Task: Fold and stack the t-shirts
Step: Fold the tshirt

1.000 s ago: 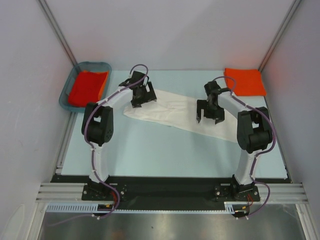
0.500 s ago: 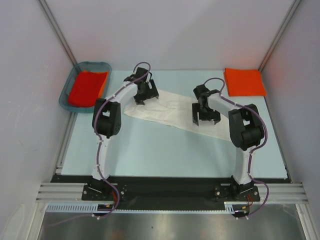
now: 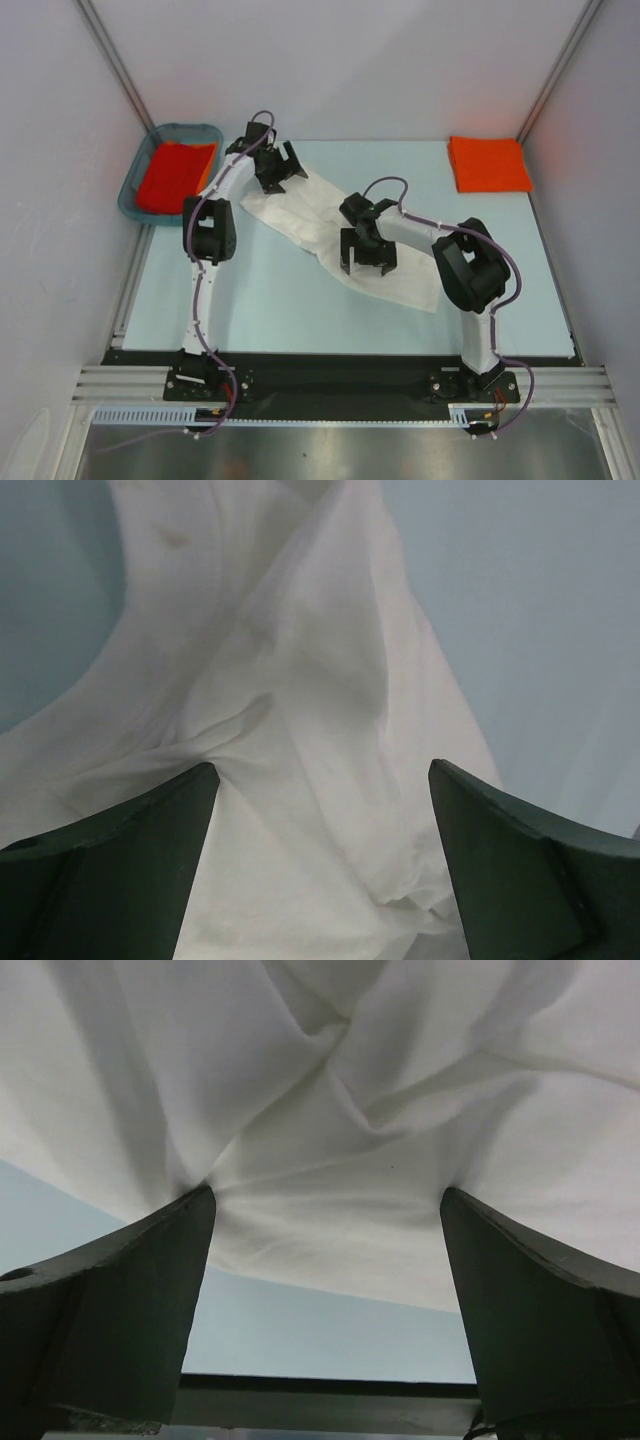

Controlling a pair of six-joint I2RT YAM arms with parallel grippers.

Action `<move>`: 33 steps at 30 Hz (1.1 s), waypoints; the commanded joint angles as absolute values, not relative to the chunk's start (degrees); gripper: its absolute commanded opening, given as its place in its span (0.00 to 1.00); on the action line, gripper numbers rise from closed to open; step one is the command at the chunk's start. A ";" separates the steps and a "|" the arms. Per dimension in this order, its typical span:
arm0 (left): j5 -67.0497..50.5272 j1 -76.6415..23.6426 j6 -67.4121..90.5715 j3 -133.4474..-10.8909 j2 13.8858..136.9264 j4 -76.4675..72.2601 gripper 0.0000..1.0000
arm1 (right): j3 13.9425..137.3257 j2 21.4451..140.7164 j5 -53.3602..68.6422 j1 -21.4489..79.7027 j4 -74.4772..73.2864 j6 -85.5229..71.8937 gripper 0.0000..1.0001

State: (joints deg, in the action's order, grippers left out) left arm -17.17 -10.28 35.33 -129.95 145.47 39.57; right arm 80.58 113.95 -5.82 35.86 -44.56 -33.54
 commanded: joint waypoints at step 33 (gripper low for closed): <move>-5.62 -16.44 45.35 -109.85 135.95 30.15 0.84 | 66.37 100.72 -2.80 25.31 -42.98 -19.33 0.80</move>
State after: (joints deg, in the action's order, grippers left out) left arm -3.07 -16.38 40.99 -106.28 132.46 30.13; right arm 68.95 100.95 -0.19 24.21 -45.93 -18.44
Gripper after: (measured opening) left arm 0.837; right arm 0.797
